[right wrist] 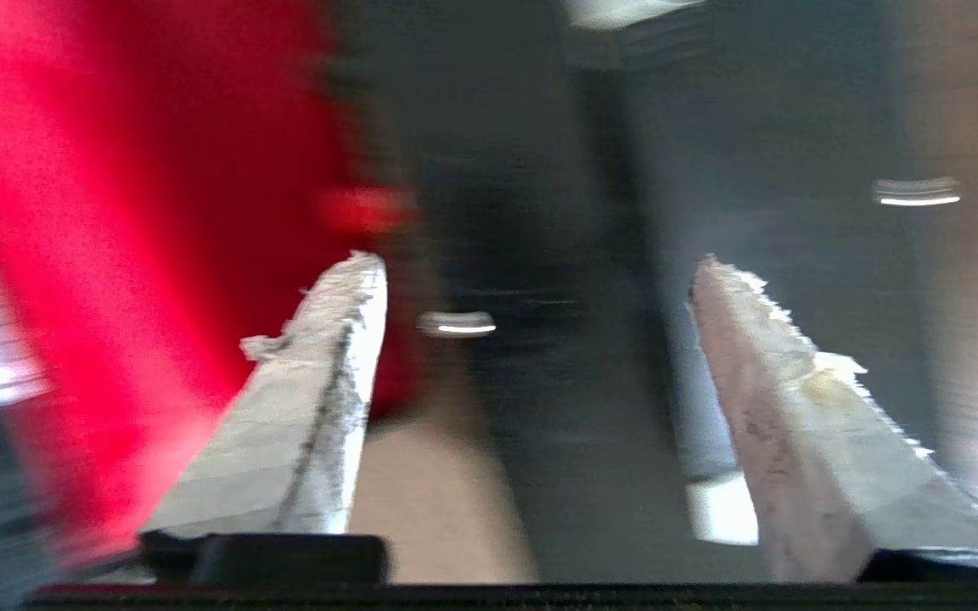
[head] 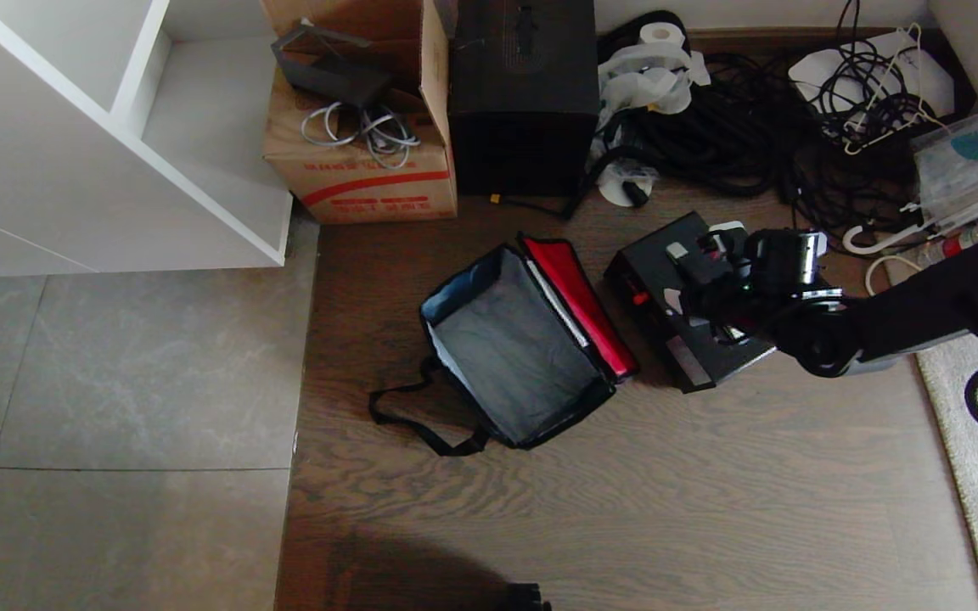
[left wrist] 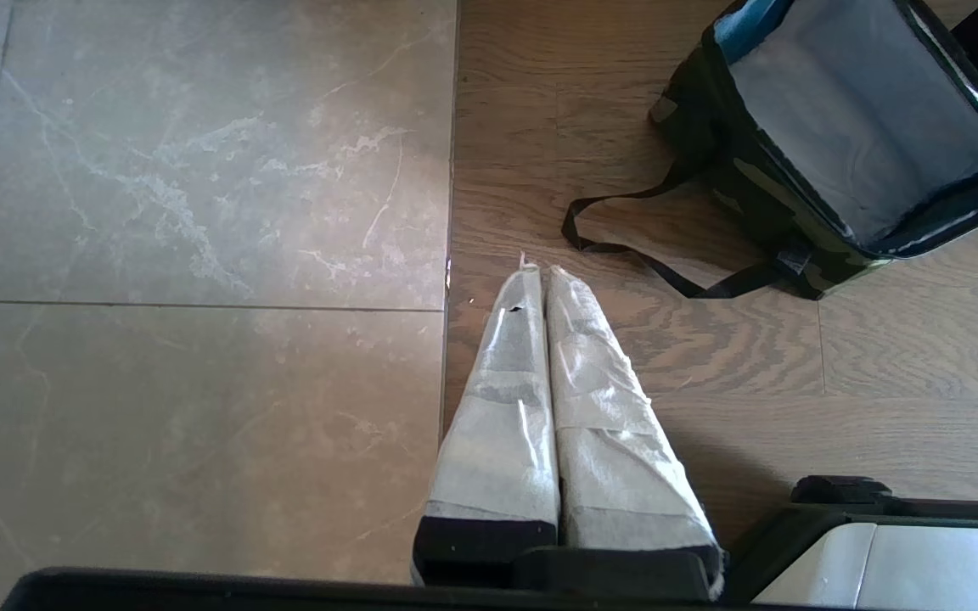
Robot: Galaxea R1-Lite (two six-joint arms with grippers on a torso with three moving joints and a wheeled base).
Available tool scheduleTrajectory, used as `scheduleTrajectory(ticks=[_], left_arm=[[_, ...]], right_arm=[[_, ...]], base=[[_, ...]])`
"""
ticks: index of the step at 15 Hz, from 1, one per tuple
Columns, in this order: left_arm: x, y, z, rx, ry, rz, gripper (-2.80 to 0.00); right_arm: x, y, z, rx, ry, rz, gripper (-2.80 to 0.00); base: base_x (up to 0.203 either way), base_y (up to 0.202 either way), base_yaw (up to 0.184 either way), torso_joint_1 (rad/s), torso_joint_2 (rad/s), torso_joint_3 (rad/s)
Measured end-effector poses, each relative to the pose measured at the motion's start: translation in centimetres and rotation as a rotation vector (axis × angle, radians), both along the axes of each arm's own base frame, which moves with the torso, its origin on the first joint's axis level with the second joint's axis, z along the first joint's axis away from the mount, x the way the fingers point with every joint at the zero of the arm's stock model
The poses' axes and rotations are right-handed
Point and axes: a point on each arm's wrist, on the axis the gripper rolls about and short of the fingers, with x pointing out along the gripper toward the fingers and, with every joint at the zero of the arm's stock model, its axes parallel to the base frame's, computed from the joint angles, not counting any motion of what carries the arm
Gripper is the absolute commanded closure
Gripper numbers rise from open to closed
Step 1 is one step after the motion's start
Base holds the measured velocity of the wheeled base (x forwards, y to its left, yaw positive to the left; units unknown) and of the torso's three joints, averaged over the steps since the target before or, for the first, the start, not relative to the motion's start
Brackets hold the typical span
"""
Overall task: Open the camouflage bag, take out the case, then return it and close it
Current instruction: Grip the handle again
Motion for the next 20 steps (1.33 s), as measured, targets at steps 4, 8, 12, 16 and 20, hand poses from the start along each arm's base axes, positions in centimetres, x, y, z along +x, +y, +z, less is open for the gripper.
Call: scheduleTrajectory(ticks=[4,8,12,16,20], left_arm=[[0.0,0.0,0.0,-0.001,0.0,0.0,0.0],[0.0,0.0,0.0,0.0,0.0,0.0,0.0],[0.0,0.0,0.0,-0.001,0.0,0.0,0.0],[0.0,0.0,0.0,-0.001,0.0,0.0,0.0],[0.0,0.0,0.0,-0.001,0.0,0.0,0.0]], right_arm=[[0.4,0.8,-1.2,-0.258,-0.008,-0.268,-2.8],[0.6,1.7,-2.6,-0.362,0.014,-0.347,-2.8],[1.3,2.0,-2.8,-0.406,-0.028,-0.349,-2.8],[1.8,1.3,-2.4,-0.495,-0.064,-0.361,-2.8],[1.9,0.3,-2.0,-0.539,-0.069,-0.38,-2.8]], base=[[0.0,0.0,0.0,0.0,0.0,0.0],[0.0,0.0,0.0,0.0,0.0,0.0],[0.0,0.0,0.0,0.0,0.0,0.0],[0.0,0.0,0.0,0.0,0.0,0.0],[0.0,0.0,0.0,0.0,0.0,0.0]])
